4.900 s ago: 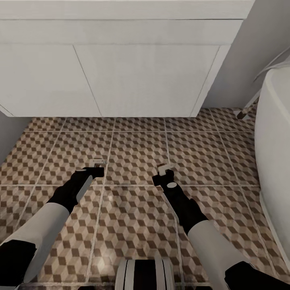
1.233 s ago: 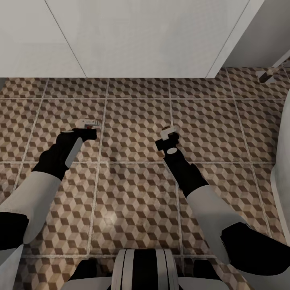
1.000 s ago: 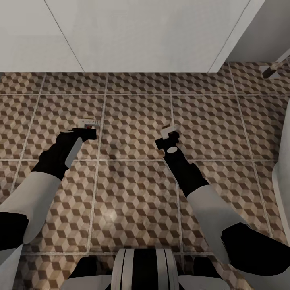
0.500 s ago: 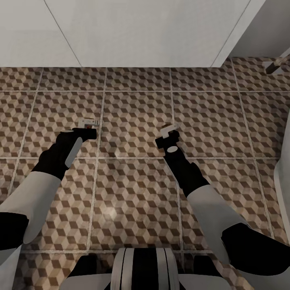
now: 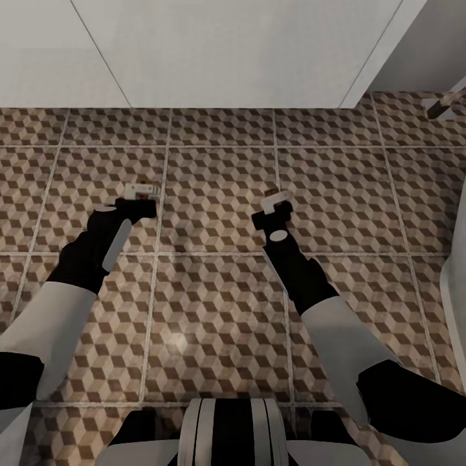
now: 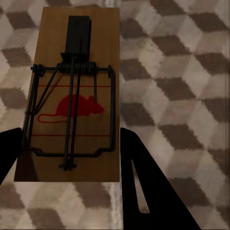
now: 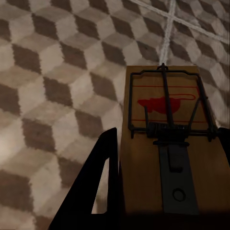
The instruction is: Take the four mousetraps from the cabinet in the bathroom and place them on the bathroom floor. Make sure all four end up on the same floor surface, and ensure that at least two of them are either under or directly next to the same bathroom sink.
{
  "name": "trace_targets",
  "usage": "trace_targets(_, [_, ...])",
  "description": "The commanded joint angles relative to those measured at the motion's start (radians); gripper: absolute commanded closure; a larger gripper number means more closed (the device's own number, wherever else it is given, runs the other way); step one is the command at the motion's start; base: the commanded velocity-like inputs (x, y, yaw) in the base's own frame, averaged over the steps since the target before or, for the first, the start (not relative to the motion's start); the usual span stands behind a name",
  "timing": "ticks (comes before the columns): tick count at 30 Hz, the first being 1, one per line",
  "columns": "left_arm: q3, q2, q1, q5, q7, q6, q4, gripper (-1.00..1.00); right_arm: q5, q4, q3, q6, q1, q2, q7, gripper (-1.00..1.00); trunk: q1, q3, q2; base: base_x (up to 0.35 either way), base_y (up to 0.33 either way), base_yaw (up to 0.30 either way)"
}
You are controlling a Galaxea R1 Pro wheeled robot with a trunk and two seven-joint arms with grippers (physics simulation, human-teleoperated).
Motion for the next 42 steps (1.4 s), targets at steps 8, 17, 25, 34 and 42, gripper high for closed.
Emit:
trace_targets(8, [-0.004, 0.000, 0.017, 0.009, 0.004, -0.015, 0.003, 1.00, 0.004, -0.004, 0.002, -0.049, -0.002, 0.000, -0.008, 1.00, 0.000, -0.001, 0.000, 0.000, 0.000, 0.000])
trace_targets(17, [-0.029, -0.015, 0.019, 0.008, 0.004, -0.272, 0.140, 1.00, 0.001, 0.066, 0.000, -0.112, -0.002, 0.000, 0.045, 1.00, 0.000, -0.001, 0.000, 0.000, 0.000, 0.000])
trace_targets(25, [-0.040, -0.020, 0.019, 0.007, 0.002, -0.327, 0.207, 1.00, 0.003, 0.190, -0.002, -0.221, -0.002, 0.000, 0.101, 1.00, 0.000, -0.001, 0.000, 0.000, 0.000, 0.000])
trace_targets(34, [-0.045, -0.019, 0.019, 0.008, 0.001, -0.410, 0.244, 1.00, 0.001, 0.219, -0.003, -0.269, -0.002, 0.000, 0.110, 1.00, 0.000, -0.001, 0.000, 0.000, 0.000, 0.000])
trace_targets(42, [-0.049, -0.020, 0.019, 0.009, 0.000, -0.415, 0.297, 1.00, -0.001, 0.220, -0.006, -0.274, -0.002, 0.000, 0.149, 1.00, 0.000, -0.001, 0.000, 0.000, 0.000, 0.000])
